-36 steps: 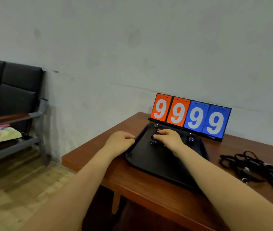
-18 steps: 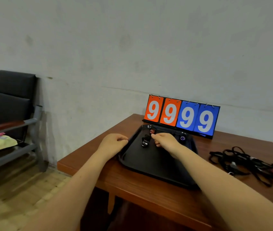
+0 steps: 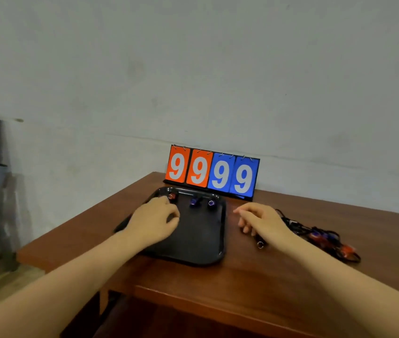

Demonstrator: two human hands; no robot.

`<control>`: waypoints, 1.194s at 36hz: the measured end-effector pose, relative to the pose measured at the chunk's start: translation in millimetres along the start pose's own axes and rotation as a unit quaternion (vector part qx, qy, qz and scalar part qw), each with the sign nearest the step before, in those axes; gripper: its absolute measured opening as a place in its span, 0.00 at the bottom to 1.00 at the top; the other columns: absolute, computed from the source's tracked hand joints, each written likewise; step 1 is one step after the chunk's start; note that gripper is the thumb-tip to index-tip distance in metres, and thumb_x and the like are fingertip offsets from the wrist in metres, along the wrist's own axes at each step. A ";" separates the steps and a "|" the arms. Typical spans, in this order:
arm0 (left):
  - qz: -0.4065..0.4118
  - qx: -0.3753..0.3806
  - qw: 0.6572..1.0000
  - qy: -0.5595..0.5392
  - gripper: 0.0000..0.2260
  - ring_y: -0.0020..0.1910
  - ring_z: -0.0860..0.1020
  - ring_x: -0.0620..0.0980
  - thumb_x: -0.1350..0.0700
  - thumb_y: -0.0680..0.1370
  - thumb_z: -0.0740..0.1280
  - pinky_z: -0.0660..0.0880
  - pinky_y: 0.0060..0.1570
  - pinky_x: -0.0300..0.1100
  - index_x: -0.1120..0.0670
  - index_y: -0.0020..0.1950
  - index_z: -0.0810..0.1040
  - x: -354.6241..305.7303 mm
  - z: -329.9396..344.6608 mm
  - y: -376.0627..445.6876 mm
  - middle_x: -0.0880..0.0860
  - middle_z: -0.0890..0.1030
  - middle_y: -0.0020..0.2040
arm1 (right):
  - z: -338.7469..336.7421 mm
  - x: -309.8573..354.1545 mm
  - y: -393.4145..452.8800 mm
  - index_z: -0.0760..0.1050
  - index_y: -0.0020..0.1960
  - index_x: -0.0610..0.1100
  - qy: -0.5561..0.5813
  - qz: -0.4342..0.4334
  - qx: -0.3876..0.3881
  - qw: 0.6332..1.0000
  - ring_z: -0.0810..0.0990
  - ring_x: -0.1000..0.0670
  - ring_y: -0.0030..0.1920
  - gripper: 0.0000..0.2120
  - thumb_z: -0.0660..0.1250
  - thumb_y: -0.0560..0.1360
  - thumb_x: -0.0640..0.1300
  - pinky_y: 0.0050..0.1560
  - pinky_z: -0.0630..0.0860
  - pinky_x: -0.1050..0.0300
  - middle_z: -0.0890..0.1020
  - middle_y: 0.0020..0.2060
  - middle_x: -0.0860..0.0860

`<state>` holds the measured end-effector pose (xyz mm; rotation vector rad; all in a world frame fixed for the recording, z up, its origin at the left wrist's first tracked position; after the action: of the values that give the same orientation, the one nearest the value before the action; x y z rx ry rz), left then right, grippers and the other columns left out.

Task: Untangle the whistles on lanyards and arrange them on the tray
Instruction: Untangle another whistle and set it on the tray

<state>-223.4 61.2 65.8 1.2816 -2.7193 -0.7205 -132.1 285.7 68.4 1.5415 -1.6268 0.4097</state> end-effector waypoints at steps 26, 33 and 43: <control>-0.082 0.046 0.966 -0.241 0.10 0.49 0.76 0.43 0.46 0.77 0.66 0.72 0.45 0.35 0.49 0.54 0.79 -178.6 132.0 106.5 0.46 0.79 0.52 | -71.3 -113.1 -16.6 0.73 0.63 0.54 -0.304 -0.034 0.000 0.952 0.72 0.57 0.50 0.14 0.61 0.78 0.53 0.52 0.71 0.62 0.73 0.49 0.56; -0.191 0.015 0.799 -0.570 0.07 0.48 0.80 0.48 0.53 0.78 0.67 0.78 0.52 0.44 0.54 0.53 0.80 -163.6 137.3 103.9 0.51 0.80 0.55 | -71.7 -116.7 6.8 0.77 0.52 0.54 -0.292 -0.008 -0.015 0.956 0.74 0.57 0.39 0.08 0.61 0.77 0.52 0.40 0.72 0.61 0.76 0.39 0.56; -0.125 -0.073 0.762 -0.631 0.05 0.42 0.74 0.37 0.52 0.75 0.71 0.67 0.40 0.33 0.49 0.40 0.79 -165.6 84.7 101.9 0.42 0.80 0.40 | -76.4 -118.3 6.4 0.79 0.49 0.56 -0.200 -0.025 -0.012 0.979 0.77 0.57 0.43 0.07 0.62 0.79 0.49 0.47 0.76 0.60 0.80 0.45 0.58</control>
<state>-208.1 272.6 58.9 1.4014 -3.1173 -2.5589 -124.5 420.5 28.0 1.7204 -1.8815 0.0503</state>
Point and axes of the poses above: each hand's wrist, its own y-axis towards the middle knuckle, its own z-axis out of the palm, x = y × z, the point moved 8 cm from there along y, towards the middle knuckle
